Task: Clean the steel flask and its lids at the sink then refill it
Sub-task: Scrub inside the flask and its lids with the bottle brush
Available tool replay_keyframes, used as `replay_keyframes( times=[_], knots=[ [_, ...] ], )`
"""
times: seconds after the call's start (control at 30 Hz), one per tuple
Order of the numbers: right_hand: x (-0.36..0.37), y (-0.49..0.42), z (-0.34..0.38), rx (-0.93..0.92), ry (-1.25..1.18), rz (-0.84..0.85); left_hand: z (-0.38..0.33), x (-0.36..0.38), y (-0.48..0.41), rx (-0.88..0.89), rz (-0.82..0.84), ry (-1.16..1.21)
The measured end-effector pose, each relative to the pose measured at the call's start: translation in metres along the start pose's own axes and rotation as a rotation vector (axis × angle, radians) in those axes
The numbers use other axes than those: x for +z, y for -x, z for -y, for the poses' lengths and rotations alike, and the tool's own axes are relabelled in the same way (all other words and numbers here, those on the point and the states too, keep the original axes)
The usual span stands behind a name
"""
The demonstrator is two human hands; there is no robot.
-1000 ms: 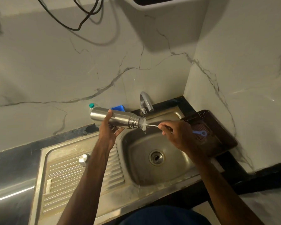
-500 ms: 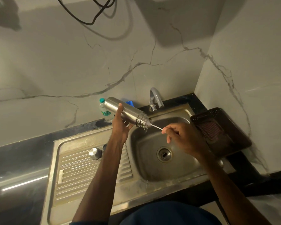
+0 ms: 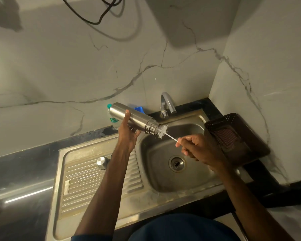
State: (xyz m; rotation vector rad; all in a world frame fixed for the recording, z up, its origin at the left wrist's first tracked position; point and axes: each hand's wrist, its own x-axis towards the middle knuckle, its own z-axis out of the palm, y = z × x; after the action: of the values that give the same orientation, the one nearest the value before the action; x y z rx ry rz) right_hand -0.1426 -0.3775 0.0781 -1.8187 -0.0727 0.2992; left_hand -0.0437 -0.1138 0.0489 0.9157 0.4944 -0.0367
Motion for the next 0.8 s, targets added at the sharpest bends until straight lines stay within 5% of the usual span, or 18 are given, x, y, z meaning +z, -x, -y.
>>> replay_keyframes(
  times=[0.47, 0.8],
  knots=[
    [-0.009, -0.001, -0.033, 0.448, -0.784, 0.273, -0.011, 0.004, -0.009, 0.069, 0.091, -0.031],
    [0.010, -0.037, -0.042, 0.498, -1.099, 0.609, 0.007, 0.016, 0.005, 0.031, 0.165, -0.198]
  ],
)
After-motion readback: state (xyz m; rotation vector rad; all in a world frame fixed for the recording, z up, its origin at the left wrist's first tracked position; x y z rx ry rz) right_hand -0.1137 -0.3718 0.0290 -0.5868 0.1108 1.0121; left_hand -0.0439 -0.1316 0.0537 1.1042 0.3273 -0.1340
